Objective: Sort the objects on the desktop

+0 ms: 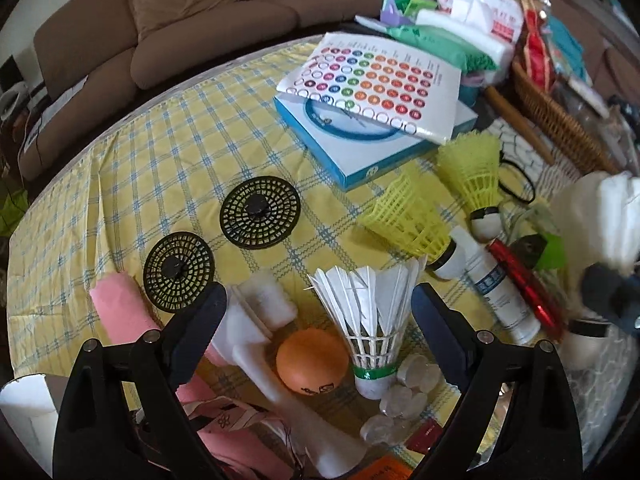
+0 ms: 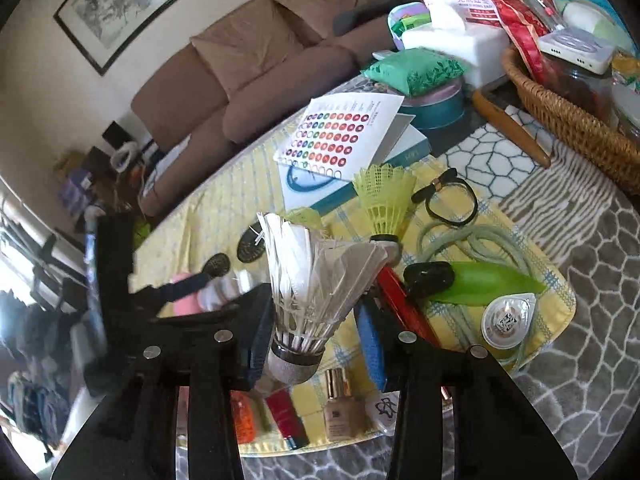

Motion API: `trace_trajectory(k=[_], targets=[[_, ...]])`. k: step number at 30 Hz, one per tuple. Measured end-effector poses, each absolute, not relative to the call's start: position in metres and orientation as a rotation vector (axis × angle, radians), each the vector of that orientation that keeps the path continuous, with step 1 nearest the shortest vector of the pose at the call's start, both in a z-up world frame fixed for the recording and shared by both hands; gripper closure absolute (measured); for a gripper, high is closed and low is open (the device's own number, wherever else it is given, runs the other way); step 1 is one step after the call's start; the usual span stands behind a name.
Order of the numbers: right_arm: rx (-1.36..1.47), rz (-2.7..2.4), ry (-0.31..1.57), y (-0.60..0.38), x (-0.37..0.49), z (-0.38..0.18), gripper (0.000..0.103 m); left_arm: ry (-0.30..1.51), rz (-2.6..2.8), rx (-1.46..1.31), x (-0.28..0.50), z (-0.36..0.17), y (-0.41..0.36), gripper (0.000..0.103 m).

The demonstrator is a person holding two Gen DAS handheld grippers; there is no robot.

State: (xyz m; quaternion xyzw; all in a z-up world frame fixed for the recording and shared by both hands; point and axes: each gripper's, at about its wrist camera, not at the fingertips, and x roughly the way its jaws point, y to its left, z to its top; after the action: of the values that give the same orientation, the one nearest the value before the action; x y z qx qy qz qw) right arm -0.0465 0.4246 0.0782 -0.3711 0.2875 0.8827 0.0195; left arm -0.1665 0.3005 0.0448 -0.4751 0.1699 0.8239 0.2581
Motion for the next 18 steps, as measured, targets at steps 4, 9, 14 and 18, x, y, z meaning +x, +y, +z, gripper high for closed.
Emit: trace_trajectory(k=[4, 9, 14, 18], targets=[[-1.168, 2.744, 0.882, 0.424, -0.051, 0.077, 0.063, 0.412, 2.230, -1.255, -0.168, 0.047, 0.303, 0.028], [-1.168, 2.752, 0.883, 0.422, -0.050, 0.078, 0.063, 0.355, 2.184, -1.243, -0.166, 0.053, 0.303, 0.057], [-1.161, 2.768, 0.879, 0.418, -0.051, 0.081, 0.063, 0.389, 2.155, -1.225, -0.158, 0.063, 0.306, 0.060], [-1.181, 2.776, 0.865, 0.412, -0.051, 0.081, 0.063, 0.432, 2.166, -1.266, -0.158, 0.057, 0.314, 0.020]])
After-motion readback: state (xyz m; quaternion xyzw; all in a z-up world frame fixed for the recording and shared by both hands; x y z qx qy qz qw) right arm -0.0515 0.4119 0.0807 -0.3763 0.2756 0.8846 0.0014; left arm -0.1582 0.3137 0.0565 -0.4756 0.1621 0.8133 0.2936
